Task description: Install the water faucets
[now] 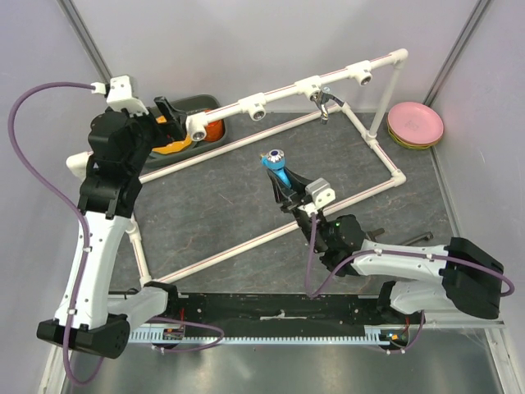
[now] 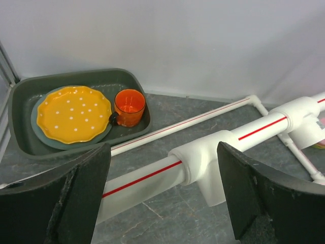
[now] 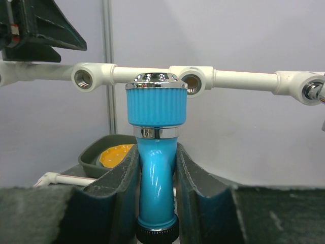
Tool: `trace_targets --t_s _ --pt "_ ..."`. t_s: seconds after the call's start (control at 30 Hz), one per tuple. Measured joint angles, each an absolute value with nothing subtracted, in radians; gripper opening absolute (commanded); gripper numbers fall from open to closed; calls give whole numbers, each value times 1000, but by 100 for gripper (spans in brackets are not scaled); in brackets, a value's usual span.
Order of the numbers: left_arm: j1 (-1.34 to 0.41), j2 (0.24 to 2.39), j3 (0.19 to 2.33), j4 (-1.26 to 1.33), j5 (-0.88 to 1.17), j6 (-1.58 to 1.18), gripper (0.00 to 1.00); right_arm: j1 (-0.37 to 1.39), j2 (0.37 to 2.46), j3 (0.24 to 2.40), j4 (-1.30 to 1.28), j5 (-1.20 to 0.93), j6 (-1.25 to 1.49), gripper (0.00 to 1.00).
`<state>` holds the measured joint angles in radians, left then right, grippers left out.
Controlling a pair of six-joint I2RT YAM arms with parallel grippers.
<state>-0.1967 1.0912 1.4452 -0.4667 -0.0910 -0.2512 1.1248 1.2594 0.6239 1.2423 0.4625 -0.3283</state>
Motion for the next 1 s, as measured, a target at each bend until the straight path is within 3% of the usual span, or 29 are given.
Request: trace_targets --t_s 0.33,0.63,0.77,1.0 --pt "-99 1025 1368 -378 115 -234 90 1127 1386 723 1279 516 -390 0" --pt "-99 841 1309 -417 137 125 88 1127 1389 765 1287 522 -393 0" --pt "-99 778 1274 -410 117 289 99 1127 1389 780 1287 526 -393 0" --pt "-112 815 1229 -430 157 518 99 1125 1384 795 1281 541 -391 0"
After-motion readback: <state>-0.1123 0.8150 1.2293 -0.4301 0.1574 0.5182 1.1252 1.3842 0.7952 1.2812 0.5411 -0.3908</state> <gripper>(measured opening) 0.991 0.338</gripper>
